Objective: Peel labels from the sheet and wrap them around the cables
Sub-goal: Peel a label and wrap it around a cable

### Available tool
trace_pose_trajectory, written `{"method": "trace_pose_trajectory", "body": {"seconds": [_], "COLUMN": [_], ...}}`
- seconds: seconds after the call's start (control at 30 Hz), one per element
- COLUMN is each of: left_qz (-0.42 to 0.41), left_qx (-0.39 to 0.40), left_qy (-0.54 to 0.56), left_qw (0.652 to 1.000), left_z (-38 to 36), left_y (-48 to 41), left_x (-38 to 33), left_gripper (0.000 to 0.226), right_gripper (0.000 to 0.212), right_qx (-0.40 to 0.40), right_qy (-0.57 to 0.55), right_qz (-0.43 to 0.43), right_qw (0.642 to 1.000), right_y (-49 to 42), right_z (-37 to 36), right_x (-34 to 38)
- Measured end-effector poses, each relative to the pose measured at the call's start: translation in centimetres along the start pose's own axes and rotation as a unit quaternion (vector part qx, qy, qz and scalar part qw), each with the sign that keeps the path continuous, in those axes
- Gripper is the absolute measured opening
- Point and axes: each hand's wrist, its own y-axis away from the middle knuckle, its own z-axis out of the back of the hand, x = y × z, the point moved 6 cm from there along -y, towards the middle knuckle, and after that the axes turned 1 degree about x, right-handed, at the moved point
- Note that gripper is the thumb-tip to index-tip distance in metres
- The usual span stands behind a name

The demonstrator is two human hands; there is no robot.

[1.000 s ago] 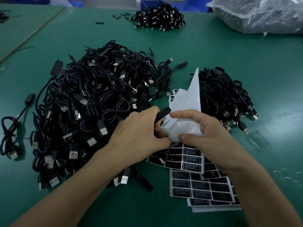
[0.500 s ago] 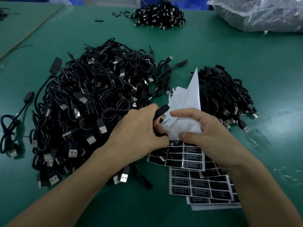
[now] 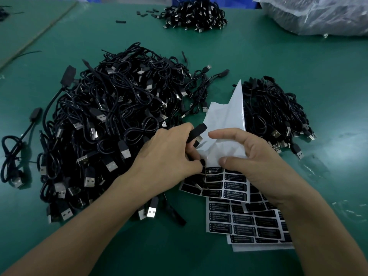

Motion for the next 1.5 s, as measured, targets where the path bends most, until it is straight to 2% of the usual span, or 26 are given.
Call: {"method": "trace_pose_trajectory", "body": {"seconds": [0.2,0.37,0.47,0.53,0.63,0.73,0.8,1.1,1.4,1.5], "left_qz": [-0.016,-0.008,-0.002,-0.002,-0.001,0.000,0.001,0.002,-0.006,-0.007], "left_qx": [-0.008,0.007,0.008,0.005,-0.005,-0.002,0.005,0.009,0.022,0.023], "left_qy": [0.029,0.044,0.052,0.048,0.037,0.036,0.034,0.036,0.050,0.065], "left_qw": [0.999,0.999,0.999,0.999,0.999,0.999,0.999,0.999,0.999,0.998], "left_z": [0.3,0.4,0.4,0.4,0.5,0.4,0.3,0.4,0.4,0.7], "left_y": [-0.1,-0.2,-0.2,-0.1,-0.1,-0.1,-0.1,0.0,0.0,-0.1], "left_x": [-0.1,0.0,0.0,0.0,0.0,0.0,0.0,-0.1,-0.3,-0.1], "left_gripper": [0.041,0.045,0.049,0.046,0.049,0.049,0.047,0.050,0.041,0.049], "right_gripper": [0.062,0.090,0.105,0.108,0.088,0.039,0.018,0.029,0.033,0.034], "right_qx": [-0.039,-0.086,-0.115,-0.143,-0.159,-0.121,-0.105,-0.061,-0.070,-0.065], "right_qy": [0.025,0.088,0.081,0.055,-0.002,-0.005,0.015,-0.022,-0.029,-0.033], "right_qz": [0.015,0.069,0.061,0.033,-0.026,-0.062,-0.071,-0.060,-0.052,-0.057], "right_qw": [0.999,0.990,0.988,0.988,0.987,0.991,0.992,0.996,0.996,0.996], "right_y": [-0.1,-0.3,-0.3,-0.2,0.0,-0.1,-0.2,-0.2,-0.2,-0.2], "right_z": [0.2,0.0,0.1,0.5,0.9,0.2,-0.2,-0.5,-0.5,-0.5], "right_x": [-0.1,0.0,-0.2,-0.5,-0.9,-0.8,-0.9,-0.9,-0.9,-1.0]}}
